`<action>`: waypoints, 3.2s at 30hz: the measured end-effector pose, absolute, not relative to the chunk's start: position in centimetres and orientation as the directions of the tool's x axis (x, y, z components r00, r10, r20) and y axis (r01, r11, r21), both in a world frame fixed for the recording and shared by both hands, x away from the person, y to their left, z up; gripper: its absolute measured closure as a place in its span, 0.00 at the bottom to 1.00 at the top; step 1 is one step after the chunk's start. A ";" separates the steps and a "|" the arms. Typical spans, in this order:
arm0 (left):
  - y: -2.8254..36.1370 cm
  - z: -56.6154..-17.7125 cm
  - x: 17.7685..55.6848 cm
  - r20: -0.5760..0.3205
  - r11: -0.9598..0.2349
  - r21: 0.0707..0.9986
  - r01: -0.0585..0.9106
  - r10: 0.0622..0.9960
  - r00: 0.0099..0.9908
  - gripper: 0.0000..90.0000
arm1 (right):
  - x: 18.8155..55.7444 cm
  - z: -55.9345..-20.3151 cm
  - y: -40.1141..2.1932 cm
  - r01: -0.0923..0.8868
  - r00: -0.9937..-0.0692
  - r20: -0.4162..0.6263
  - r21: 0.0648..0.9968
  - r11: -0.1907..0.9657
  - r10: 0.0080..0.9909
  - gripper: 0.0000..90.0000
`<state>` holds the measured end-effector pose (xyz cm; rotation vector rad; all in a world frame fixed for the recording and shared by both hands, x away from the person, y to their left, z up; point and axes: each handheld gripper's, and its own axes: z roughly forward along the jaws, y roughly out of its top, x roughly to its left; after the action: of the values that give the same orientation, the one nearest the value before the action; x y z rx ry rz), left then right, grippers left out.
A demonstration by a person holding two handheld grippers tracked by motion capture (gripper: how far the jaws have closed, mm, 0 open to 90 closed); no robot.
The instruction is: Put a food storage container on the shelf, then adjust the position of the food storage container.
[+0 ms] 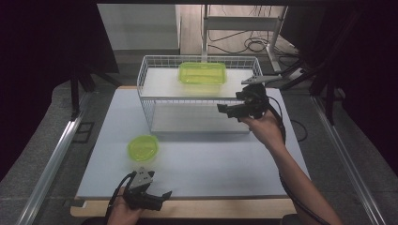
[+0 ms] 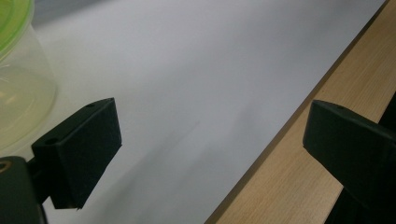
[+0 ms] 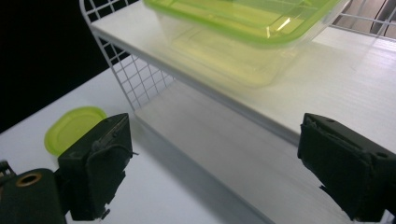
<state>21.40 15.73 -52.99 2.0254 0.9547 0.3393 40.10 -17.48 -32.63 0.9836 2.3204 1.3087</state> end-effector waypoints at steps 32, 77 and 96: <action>15.7 -52.4 21.1 -0.030 -0.378 0.787 0.487 0.766 0.642 0.03 | 30.3 -42.1 -22.8 0.359 -0.744 0.025 0.858 0.367 0.667 0.02; 18.6 -49.3 22.7 -0.001 -0.333 0.828 0.451 0.803 0.596 0.60 | 28.6 -50.2 -23.5 0.455 -0.744 0.013 0.742 0.492 0.668 0.05; 26.3 -48.8 29.0 0.004 -0.219 0.832 0.510 0.922 0.388 1.00 | 28.8 -50.7 -23.4 0.464 -0.746 -0.003 0.715 0.523 0.665 0.06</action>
<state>29.01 26.27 -48.76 1.8670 1.2363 0.6666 28.84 -23.42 -50.72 0.9471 2.4902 1.0457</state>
